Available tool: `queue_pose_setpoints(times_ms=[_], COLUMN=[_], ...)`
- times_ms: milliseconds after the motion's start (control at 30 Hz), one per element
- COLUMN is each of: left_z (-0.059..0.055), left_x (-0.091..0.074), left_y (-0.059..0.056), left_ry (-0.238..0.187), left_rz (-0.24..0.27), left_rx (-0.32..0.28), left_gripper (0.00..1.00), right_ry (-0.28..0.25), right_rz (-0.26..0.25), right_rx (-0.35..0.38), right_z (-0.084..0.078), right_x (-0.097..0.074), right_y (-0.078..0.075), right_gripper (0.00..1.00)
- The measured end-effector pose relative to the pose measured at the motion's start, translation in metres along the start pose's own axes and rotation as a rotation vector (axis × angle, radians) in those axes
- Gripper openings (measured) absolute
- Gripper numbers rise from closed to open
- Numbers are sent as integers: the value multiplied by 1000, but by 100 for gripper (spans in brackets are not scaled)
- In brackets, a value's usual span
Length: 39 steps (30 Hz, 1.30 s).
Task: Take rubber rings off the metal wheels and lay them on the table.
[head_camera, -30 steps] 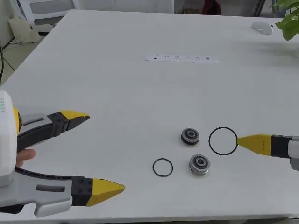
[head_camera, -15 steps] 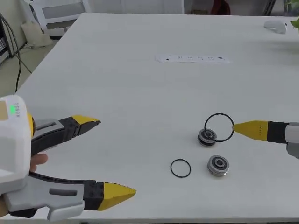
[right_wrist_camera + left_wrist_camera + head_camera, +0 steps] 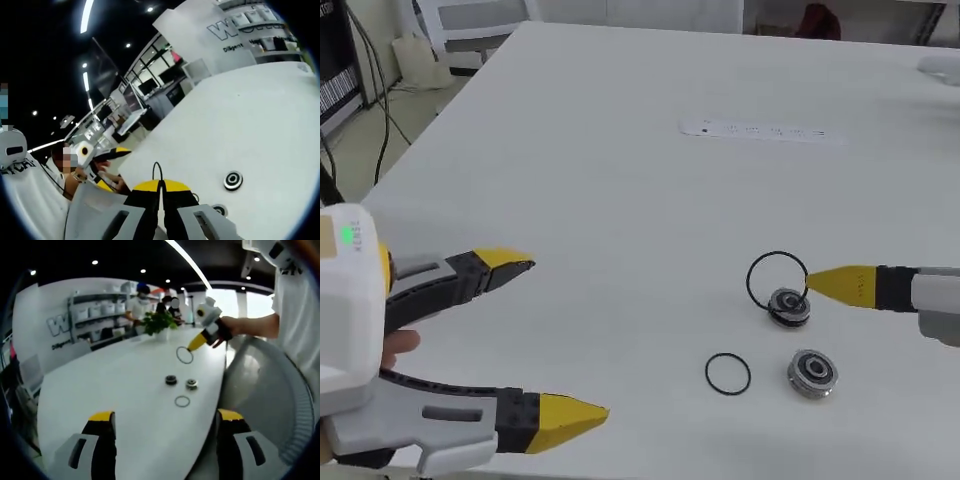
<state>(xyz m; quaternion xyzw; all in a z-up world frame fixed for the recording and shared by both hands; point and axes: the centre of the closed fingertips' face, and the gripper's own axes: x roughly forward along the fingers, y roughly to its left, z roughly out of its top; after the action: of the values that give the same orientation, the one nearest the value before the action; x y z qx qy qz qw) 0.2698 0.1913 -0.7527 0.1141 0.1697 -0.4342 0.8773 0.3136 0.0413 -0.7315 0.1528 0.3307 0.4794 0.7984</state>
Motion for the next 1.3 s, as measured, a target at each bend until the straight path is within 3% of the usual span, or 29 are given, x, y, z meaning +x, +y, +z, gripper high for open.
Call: queue_pose_setpoints(times_ms=[333,500,633,967,1300], left_z=[-4,-9,-11,-15,-17], left_x=[3,5,6,8,10], left_y=[4,3,2,1,0], left_ry=[2,15,22,45,56], left_rz=[11,11,11,5,1], left_rx=[-18,-23,-29,-26,-22], left_gripper=[83,83,82,82,81], right_ry=[92,156,162,248,315], right_rz=[-31,-70,-67,-101,-126], right_rx=[-7,-9,26,56,98], right_z=[-14,-34,-43,-74,-90], right_x=[14,22,28,33,32], right_y=[-22,-36,-40,-52,-58], right_gripper=[0,0,0,0,0])
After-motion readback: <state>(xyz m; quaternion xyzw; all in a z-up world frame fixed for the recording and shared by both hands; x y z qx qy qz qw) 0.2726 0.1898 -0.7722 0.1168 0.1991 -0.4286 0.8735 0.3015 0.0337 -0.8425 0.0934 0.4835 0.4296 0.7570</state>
